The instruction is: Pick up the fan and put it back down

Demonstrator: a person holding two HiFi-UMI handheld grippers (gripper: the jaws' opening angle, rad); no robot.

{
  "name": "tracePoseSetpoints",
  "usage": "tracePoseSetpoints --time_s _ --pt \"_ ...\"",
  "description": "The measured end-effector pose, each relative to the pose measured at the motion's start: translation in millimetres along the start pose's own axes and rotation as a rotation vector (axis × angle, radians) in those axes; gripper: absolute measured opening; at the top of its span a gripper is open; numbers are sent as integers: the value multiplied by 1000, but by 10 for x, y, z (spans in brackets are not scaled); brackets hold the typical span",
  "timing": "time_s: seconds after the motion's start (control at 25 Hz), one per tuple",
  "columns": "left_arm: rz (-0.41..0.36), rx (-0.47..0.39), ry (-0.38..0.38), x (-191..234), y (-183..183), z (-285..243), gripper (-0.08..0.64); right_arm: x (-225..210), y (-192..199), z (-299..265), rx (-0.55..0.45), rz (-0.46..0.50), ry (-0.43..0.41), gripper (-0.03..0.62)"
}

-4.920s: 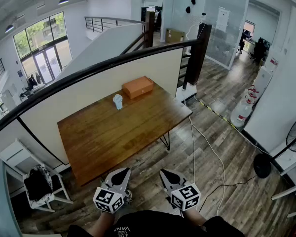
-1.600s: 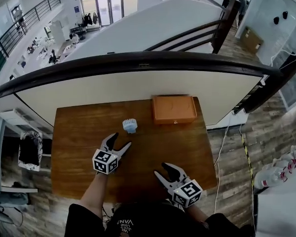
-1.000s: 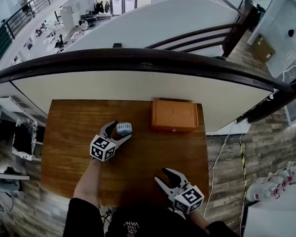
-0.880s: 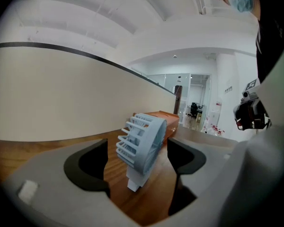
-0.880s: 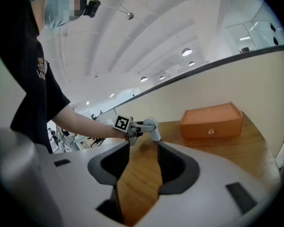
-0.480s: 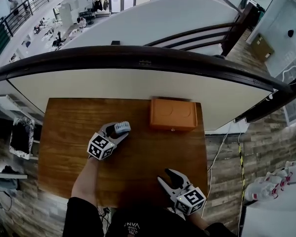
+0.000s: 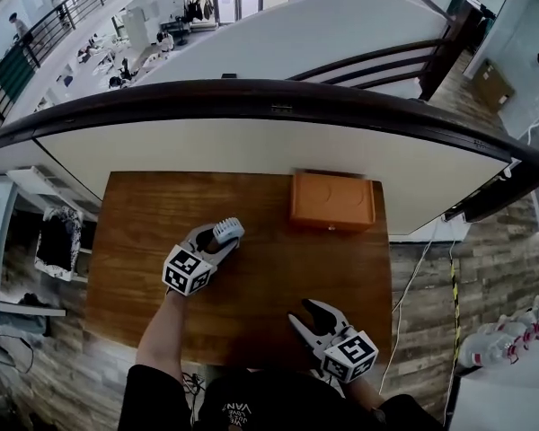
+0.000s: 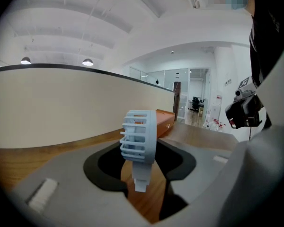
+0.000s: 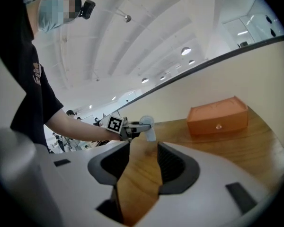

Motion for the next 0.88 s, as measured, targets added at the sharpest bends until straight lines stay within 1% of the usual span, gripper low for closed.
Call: tracePoseSetpoints --time_s 0.12,0.36,0.48,0.6,0.76,0.88 --pt "-6 -30 5 56 -80 239 193 130 -39 -171 14 14 -36 153" --pt "-36 -81 29 330 -289 871 193 569 -160 -647 6 52 -56 153" --pt "-65 -86 38 558 -432 1194 193 861 -244 -907 -7 38 -58 153" --pt "-100 -91 38 832 -561 1490 193 1173 -306 -1206 -17 36 -77 153" --pt "-123 -102 29 1236 -649 1839 193 1539 -353 -1612 -23 36 -97 153" --pt "-142 -109 34 1529 -683 1997 193 1711 -376 -1906 -30 41 -89 153"
Point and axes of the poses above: the fingertips, and each gripper's own axes: z backward along the fingers, x to its left, y out of its underside, the point moved 6 cm from there along z, backward along the fingers, and after that the axes turned 11 degrees about z, right-handed, at the moved point
